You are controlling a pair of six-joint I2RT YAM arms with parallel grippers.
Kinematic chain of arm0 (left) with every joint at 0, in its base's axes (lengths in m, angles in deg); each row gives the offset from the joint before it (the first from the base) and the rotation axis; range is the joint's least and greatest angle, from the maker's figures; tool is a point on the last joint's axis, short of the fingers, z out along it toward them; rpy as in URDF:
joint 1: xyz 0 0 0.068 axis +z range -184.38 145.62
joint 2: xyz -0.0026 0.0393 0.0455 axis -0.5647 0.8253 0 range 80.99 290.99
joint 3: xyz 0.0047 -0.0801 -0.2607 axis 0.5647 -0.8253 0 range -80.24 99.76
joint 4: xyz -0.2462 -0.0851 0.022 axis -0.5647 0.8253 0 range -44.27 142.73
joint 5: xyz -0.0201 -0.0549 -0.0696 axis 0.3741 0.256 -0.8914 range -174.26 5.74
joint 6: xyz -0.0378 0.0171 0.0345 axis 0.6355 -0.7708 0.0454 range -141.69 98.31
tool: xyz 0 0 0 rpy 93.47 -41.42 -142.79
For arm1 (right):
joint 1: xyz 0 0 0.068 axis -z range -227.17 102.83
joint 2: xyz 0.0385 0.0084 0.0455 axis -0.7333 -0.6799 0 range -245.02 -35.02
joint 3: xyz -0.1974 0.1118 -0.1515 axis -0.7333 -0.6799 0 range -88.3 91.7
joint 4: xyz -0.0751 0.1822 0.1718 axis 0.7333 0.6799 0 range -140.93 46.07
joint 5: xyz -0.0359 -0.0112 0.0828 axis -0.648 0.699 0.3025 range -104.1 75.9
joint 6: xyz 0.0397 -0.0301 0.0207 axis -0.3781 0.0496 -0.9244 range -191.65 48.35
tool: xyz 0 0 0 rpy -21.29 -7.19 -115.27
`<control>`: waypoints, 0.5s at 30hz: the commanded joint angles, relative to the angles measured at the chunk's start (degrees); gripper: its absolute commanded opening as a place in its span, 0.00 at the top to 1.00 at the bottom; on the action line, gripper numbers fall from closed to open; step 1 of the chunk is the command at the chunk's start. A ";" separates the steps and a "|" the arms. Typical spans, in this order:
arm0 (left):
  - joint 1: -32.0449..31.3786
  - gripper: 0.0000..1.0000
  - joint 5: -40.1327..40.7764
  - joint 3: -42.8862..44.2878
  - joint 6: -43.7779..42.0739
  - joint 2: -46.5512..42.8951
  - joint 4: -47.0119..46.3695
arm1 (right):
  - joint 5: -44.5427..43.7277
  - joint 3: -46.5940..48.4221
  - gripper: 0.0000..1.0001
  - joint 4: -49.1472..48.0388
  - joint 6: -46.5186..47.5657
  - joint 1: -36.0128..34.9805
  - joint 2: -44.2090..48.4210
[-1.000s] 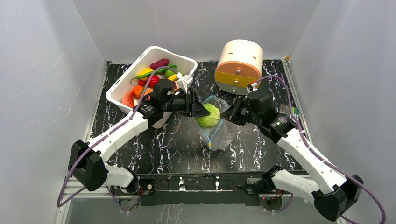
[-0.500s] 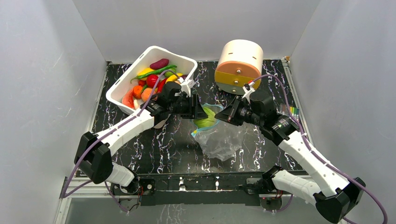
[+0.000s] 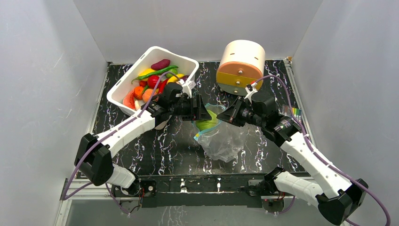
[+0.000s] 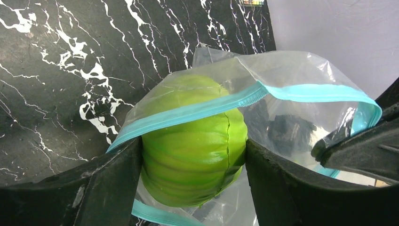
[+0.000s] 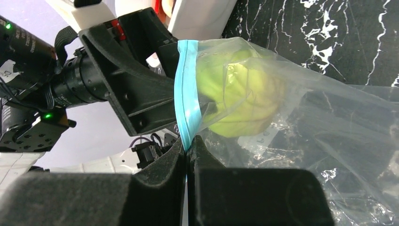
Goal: Place the food in the zip-top bag and seal the zipper
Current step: Place the fake vegetable in the zipper food storage bag.
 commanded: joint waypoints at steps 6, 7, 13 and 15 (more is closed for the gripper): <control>-0.16 0.17 -2.84 5.97 -2.74 -5.69 4.12 | -3.79 0.79 1.00 0.47 1.42 -0.11 -0.59; -0.15 0.16 -2.65 6.69 -3.44 -5.85 4.85 | -3.92 1.15 1.00 0.68 1.79 -0.16 -0.75; -0.15 0.02 -2.28 8.43 -5.79 -6.58 7.32 | -4.04 2.82 1.00 1.66 2.54 -0.16 -0.99; -0.15 0.02 -2.55 8.30 -6.38 -6.78 7.36 | -4.31 2.76 1.00 1.76 2.33 -0.13 -0.70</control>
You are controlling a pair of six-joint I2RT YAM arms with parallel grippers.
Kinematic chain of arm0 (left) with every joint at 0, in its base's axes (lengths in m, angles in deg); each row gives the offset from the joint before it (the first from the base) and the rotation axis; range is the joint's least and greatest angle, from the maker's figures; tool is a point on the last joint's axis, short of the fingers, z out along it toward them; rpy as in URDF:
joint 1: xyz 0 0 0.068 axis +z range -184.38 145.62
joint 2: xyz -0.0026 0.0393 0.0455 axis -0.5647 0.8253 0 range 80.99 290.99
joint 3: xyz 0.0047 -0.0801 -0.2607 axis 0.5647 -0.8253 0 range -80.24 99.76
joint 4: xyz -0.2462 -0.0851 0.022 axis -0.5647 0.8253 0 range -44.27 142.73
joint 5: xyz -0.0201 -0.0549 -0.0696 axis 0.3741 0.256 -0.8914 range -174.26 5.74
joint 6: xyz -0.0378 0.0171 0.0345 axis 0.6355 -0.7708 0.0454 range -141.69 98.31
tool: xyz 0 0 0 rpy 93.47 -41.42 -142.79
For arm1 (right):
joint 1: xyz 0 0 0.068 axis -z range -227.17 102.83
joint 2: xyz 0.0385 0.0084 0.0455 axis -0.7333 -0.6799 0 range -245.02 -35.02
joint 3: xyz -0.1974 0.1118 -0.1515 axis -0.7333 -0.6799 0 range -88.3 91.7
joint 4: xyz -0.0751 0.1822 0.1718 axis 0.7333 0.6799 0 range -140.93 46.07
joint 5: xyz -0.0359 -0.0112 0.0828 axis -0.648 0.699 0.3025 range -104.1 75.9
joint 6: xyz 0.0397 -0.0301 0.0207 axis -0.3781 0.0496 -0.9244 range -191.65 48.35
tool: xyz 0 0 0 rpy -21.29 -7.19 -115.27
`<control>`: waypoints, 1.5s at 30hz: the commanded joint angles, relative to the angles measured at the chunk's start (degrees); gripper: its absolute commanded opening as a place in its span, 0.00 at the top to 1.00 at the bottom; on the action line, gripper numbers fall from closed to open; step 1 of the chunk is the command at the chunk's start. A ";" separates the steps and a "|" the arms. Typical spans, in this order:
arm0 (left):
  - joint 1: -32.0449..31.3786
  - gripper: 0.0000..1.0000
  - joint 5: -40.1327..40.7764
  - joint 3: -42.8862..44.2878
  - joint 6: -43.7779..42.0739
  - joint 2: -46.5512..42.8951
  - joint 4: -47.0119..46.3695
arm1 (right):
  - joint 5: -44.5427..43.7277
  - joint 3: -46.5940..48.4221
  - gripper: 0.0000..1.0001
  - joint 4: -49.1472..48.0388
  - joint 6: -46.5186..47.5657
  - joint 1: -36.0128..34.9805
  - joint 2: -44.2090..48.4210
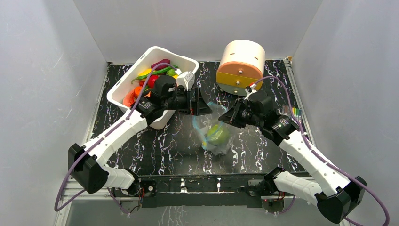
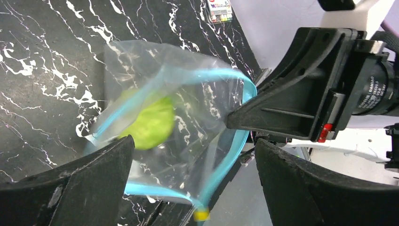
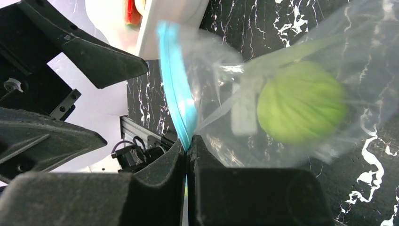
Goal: Place the food in the zip-top bag and seal the zipper
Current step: Place the fake vegetable in the zipper food storage bag.
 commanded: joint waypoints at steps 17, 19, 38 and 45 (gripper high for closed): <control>-0.14 0.30 8.48 1.00 -11.65 -1.38 12.78 | -1.55 4.23 1.00 -0.75 0.09 -0.14 1.15; -0.14 0.33 8.32 -0.08 -10.10 -1.36 11.81 | -1.45 4.41 1.00 -0.79 -0.02 -0.16 1.08; -0.15 0.70 2.55 -9.90 -0.76 0.37 -3.82 | -1.27 1.99 1.00 -1.09 -1.62 -0.13 2.93; -0.14 0.99 1.52 -8.95 2.36 -0.96 -3.46 | -1.85 0.89 1.00 -1.09 -1.79 -0.16 3.37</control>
